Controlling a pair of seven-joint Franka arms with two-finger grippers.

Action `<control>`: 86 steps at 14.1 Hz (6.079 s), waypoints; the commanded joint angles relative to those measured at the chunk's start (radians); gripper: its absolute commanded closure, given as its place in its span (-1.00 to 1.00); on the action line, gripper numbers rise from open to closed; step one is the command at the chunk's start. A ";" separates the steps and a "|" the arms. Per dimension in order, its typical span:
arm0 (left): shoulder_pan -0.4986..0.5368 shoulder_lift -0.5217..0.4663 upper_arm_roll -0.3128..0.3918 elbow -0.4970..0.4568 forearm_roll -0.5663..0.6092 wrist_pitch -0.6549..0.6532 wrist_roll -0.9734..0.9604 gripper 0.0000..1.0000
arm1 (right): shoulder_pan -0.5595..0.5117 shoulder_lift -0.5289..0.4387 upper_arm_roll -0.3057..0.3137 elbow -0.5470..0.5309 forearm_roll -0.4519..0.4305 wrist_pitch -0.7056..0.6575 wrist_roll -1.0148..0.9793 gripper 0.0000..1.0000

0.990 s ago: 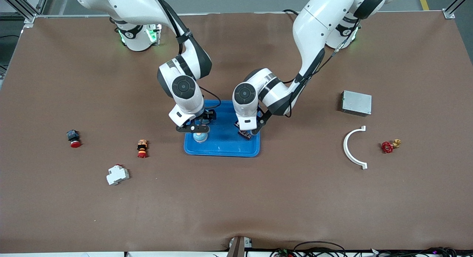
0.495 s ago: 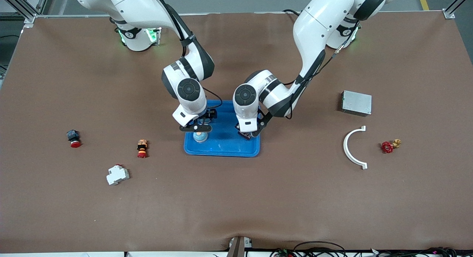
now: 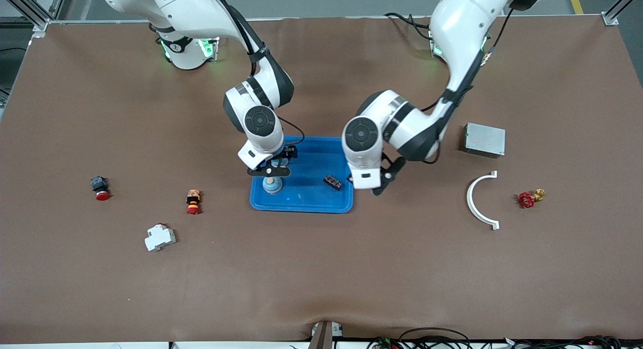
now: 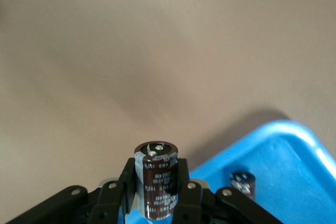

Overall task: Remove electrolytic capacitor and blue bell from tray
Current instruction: 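Grasp a capacitor with the left gripper while the right gripper grasps a bell, then lower the capacitor near the white arc while the right gripper carries the bell, then grasp a capacitor with the left gripper while the right gripper places the bell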

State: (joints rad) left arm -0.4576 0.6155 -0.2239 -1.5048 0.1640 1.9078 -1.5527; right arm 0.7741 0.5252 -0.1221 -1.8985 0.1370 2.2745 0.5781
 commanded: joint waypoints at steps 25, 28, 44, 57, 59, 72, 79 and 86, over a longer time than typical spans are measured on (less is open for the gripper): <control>0.385 0.006 -0.003 -0.310 0.295 0.255 0.209 1.00 | 0.042 0.026 -0.004 -0.033 0.026 0.076 0.014 0.76; 0.382 0.007 -0.005 -0.296 0.289 0.263 0.206 0.44 | 0.042 -0.011 -0.005 -0.033 0.026 0.033 0.014 0.75; 0.169 0.065 -0.097 -0.006 0.143 0.177 -0.093 -1.00 | -0.346 -0.482 -0.013 -0.148 -0.028 -0.378 -0.561 0.75; -0.016 0.231 -0.088 0.146 0.143 0.422 -0.392 -1.00 | -0.762 -0.524 -0.013 -0.322 -0.212 -0.238 -1.119 0.74; -0.036 0.250 -0.088 0.155 0.143 0.444 -0.443 -1.00 | -0.769 -0.524 -0.014 -0.375 -0.226 -0.167 -1.123 0.74; -0.055 0.299 -0.081 0.117 0.152 0.415 -0.472 1.00 | -0.796 -0.469 -0.014 -0.605 -0.375 0.261 -1.129 0.74; -0.026 0.198 -0.088 0.121 0.160 0.229 -0.458 1.00 | -0.819 -0.341 -0.014 -0.652 -0.375 0.503 -1.129 0.74; 0.098 0.032 -0.107 0.115 0.074 -0.005 -0.253 1.00 | -0.823 -0.257 -0.014 -0.674 -0.373 0.641 -1.127 0.71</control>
State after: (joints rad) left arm -0.4044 0.7091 -0.3189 -1.3627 0.2832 1.9450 -1.8791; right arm -0.0196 0.2524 -0.1525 -2.5543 -0.2193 2.8675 -0.5411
